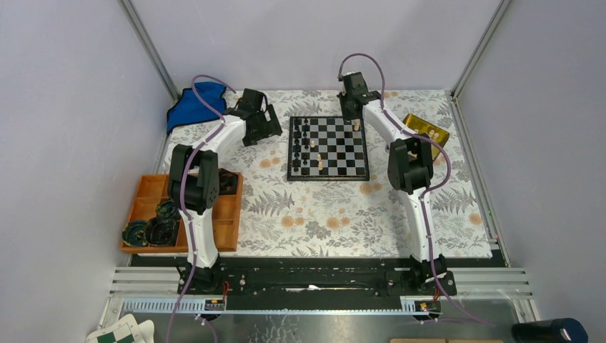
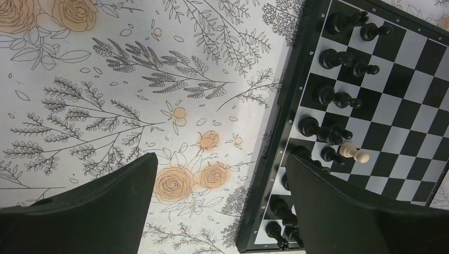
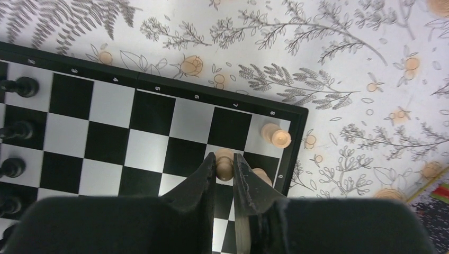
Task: Set up the chess pieces on the board
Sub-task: Place the chess piece on the chessboard.
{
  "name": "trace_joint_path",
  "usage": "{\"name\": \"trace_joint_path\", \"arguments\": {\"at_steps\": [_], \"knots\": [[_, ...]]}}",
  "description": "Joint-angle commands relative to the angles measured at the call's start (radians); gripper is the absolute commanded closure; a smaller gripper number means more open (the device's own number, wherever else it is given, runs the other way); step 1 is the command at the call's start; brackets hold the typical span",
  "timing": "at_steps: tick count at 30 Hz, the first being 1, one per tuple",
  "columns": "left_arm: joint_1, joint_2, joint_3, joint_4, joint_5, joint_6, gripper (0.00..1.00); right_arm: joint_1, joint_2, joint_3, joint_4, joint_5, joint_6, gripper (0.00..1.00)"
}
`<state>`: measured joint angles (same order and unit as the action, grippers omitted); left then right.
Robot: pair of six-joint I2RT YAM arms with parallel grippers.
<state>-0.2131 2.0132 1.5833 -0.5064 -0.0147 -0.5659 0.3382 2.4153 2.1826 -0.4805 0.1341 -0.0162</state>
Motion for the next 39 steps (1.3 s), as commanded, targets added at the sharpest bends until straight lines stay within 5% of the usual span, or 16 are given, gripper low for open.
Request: {"name": "trace_joint_path", "arguments": {"at_steps": [1,31,39], "knots": [[0.006,0.010,0.018,0.034,0.001,0.012,0.01,0.002,0.028,0.051,0.017,0.014,0.010,0.93],[0.008,0.056,0.034,0.033,0.010,0.019,0.01,-0.033,0.123,0.123,0.051,-0.021,0.055,0.89],[0.008,0.061,0.035,0.032,0.007,0.021,0.01,-0.034,0.131,0.129,0.052,-0.044,0.067,0.78]]}}
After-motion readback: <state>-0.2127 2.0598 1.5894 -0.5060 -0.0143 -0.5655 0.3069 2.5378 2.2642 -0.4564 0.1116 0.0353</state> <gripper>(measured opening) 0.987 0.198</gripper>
